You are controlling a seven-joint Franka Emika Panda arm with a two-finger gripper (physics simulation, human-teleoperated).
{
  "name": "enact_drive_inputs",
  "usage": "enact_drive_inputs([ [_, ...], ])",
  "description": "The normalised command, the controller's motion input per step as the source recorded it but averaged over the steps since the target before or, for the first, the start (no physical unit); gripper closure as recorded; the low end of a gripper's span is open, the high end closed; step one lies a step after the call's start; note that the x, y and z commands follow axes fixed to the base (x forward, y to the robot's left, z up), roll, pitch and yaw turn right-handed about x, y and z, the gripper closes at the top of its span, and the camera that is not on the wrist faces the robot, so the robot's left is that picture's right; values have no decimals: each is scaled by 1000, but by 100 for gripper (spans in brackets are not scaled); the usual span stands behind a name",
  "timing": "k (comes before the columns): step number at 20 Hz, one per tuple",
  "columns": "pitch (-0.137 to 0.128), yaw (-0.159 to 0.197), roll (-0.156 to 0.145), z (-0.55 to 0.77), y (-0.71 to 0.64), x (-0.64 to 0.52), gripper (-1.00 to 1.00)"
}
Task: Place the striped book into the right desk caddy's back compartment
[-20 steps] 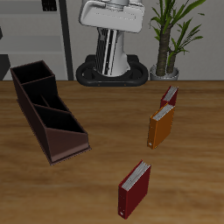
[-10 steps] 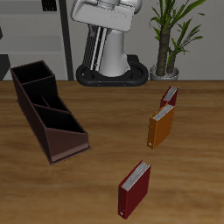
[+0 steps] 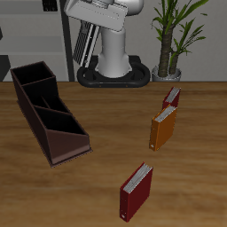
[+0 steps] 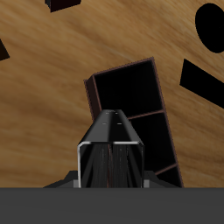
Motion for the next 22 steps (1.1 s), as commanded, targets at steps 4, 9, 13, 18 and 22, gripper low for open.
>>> enact_drive_inputs([
  [4,7,16,-50,62,-215,-67,100],
  [9,-10,12,-72,96,-433,-30,100],
  [13,-6,13,-27,28,-186,-15,100],
  [18,28,30,20,3,-189,52,100],
  [22,-3,33,20,40,-84,97,100],
])
